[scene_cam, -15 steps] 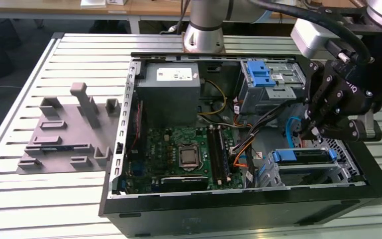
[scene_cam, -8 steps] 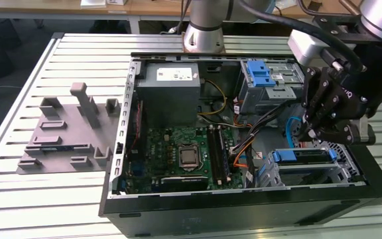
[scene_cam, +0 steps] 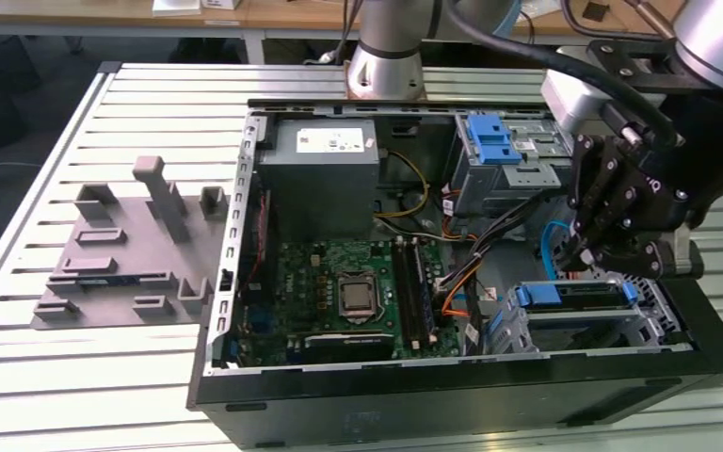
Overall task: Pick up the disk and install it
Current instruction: 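Insert the disk into the insertion slot, then insert the first disk wire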
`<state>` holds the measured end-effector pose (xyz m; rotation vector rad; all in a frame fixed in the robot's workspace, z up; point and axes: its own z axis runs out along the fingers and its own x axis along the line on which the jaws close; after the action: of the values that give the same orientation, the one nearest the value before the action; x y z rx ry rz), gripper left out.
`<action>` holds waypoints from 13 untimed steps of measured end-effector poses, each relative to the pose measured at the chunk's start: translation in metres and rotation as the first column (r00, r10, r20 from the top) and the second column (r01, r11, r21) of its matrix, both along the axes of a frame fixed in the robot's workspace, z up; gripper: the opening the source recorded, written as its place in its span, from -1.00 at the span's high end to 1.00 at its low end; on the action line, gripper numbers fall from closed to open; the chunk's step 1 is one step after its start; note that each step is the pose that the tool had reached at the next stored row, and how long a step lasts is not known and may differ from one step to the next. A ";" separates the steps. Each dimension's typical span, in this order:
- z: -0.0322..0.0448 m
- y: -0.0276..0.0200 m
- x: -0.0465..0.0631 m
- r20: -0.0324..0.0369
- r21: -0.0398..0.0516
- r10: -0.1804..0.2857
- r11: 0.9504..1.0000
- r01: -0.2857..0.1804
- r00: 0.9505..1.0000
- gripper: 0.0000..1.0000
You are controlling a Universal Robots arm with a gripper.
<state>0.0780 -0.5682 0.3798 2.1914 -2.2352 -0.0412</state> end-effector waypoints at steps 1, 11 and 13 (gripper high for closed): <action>-0.0006 0.0000 0.000 0.000 0.000 0.000 1.000 0.000 1.000 0.79; -0.0043 0.0000 0.000 0.000 0.001 0.000 1.000 0.000 1.000 0.79; -0.0046 0.0000 0.001 0.000 0.001 0.000 1.000 0.000 1.000 0.79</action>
<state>0.0788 -0.5682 0.3752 2.1921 -2.2356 -0.0427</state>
